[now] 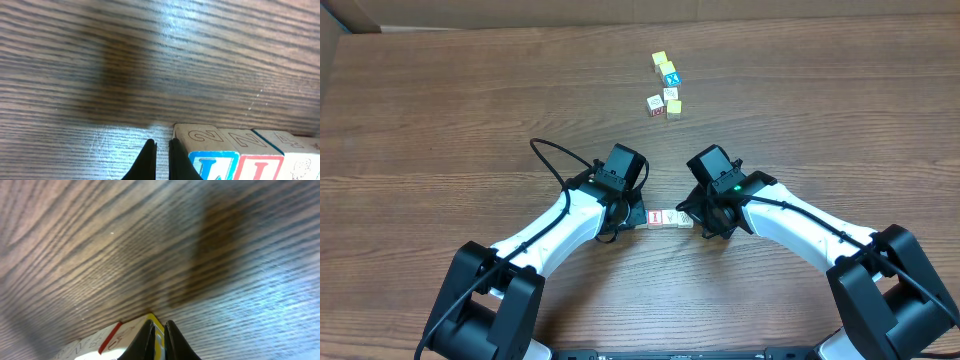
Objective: Flip 4 blocks
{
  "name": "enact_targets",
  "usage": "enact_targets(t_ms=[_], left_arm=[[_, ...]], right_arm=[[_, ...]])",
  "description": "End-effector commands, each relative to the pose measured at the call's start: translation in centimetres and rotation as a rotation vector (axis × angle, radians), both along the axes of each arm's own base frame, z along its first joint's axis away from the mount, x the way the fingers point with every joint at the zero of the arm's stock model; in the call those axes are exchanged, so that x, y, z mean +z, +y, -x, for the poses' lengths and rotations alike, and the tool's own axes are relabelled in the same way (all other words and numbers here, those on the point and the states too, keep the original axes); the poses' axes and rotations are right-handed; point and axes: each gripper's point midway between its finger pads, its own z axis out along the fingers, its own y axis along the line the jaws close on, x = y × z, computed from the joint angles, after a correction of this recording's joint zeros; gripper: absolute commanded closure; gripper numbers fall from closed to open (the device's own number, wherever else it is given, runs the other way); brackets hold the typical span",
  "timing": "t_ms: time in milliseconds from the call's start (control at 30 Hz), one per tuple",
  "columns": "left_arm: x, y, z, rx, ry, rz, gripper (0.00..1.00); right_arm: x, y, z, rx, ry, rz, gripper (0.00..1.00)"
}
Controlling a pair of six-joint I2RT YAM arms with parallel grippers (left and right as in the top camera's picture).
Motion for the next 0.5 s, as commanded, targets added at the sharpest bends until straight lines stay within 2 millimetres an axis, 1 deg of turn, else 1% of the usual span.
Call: enact_targets(t_ms=[0,200,267,300,333,367,467], left_arm=[[0.2,-0.4,-0.2,-0.043,0.002,0.016,0.96],[0.3,0.2,-0.2,-0.031,0.013,0.01,0.96],[0.4,0.3,-0.3,-0.026,0.015,0.008,0.96],[0.5,0.4,-0.4,-0.029,0.014,0.007,0.96],[0.6,0.6,-0.5,-0.031,0.015,0.005,0.96],[0.8,0.7,-0.7,-0.028,0.015,0.003,0.96],[1.5,1.2,-1.4,-0.013,0.008,0.004,0.96]], right_arm=[[0.9,0.0,-1.0,0.004,-0.039,0.024,0.9],[2.1,-0.2,-2.3,0.034,-0.09,0.064,0.9],[2.5,-0.2,-2.8,0.055,-0.107,0.071,0.9],[2.8,-0.3,-3.1,0.068,-0.114,0.073,0.92],[3.1,-0.2,-3.4,0.086,-0.121,0.072,0.96],[3.4,-0.1,-3.6,0.119,-0.13,0.066,0.96],[4.8,1.0,-4.5,0.245,-0.171,0.028,0.96]])
